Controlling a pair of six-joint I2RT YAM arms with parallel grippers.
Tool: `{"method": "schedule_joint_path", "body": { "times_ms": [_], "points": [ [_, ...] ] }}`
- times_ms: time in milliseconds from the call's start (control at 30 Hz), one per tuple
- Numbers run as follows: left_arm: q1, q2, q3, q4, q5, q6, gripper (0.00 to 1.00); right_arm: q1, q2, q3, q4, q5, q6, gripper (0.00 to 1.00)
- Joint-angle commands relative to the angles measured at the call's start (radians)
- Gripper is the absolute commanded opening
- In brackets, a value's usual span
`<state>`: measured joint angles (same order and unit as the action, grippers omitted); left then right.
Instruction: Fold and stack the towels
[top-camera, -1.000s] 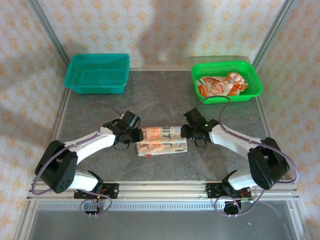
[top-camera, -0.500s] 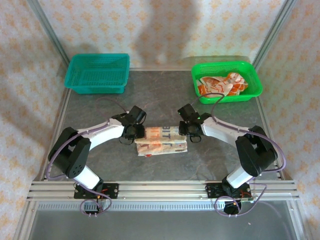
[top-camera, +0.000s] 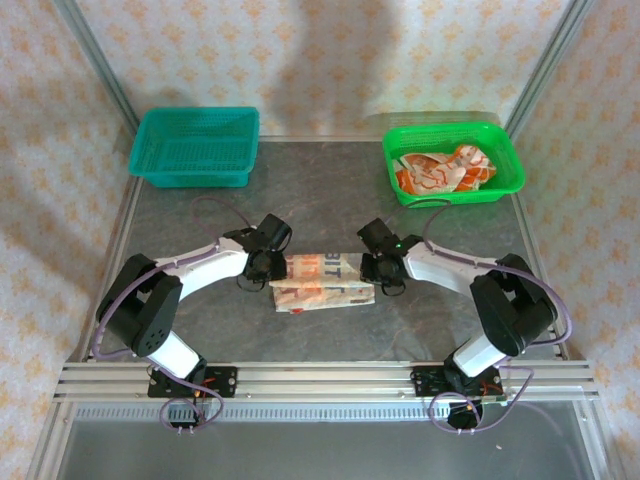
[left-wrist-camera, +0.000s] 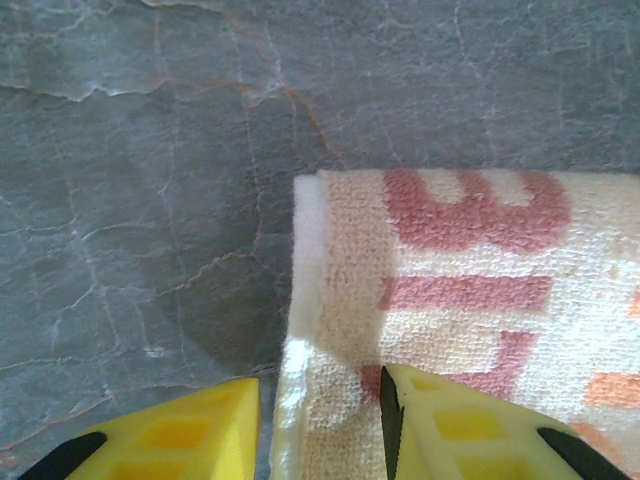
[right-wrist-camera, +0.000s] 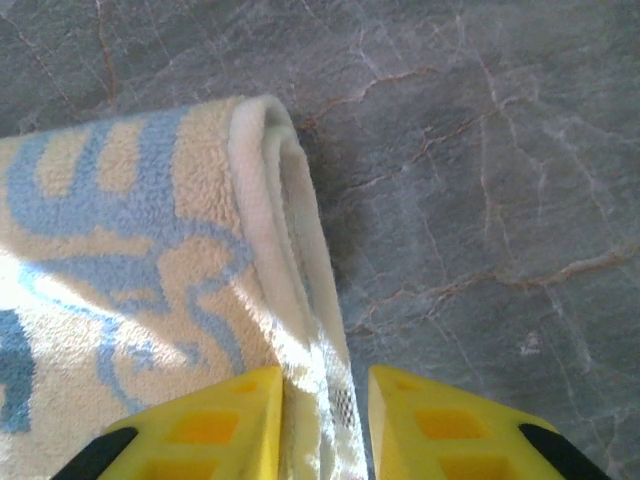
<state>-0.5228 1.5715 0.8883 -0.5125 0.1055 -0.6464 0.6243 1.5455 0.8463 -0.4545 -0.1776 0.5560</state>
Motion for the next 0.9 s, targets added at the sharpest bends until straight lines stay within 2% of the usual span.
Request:
{"method": "schedule_joint_path", "body": {
  "times_ms": [0,300,367,500,567,633,667,867],
  "points": [
    [0.001,0.003,-0.005,-0.032,-0.039,0.017,0.36,0.008,-0.035,-0.013,0.004,0.007,0.027,0.25],
    [0.001,0.006,-0.035,0.017,0.011,0.005,0.25,0.014,-0.042,-0.01,0.008,-0.019,0.042,0.25],
    [0.001,0.005,-0.039,0.02,0.015,0.004,0.18,0.016,-0.046,-0.016,0.011,-0.028,0.049,0.25],
    [0.0,0.002,-0.043,0.023,0.02,0.001,0.15,0.018,-0.058,-0.025,0.013,-0.034,0.059,0.19],
    [0.0,-0.001,-0.045,0.029,0.025,-0.002,0.13,0.02,-0.063,-0.031,0.016,-0.041,0.063,0.12],
    [0.0,-0.004,-0.047,0.029,0.03,-0.004,0.01,0.02,-0.065,-0.032,0.013,-0.042,0.063,0.04],
    [0.0,-0.006,-0.046,0.026,0.032,-0.006,0.0,0.02,-0.067,-0.03,0.006,-0.038,0.062,0.0],
    [-0.002,-0.072,-0.052,-0.02,0.03,-0.027,0.0,0.02,-0.096,0.004,-0.051,-0.004,0.028,0.0]
  ]
}}
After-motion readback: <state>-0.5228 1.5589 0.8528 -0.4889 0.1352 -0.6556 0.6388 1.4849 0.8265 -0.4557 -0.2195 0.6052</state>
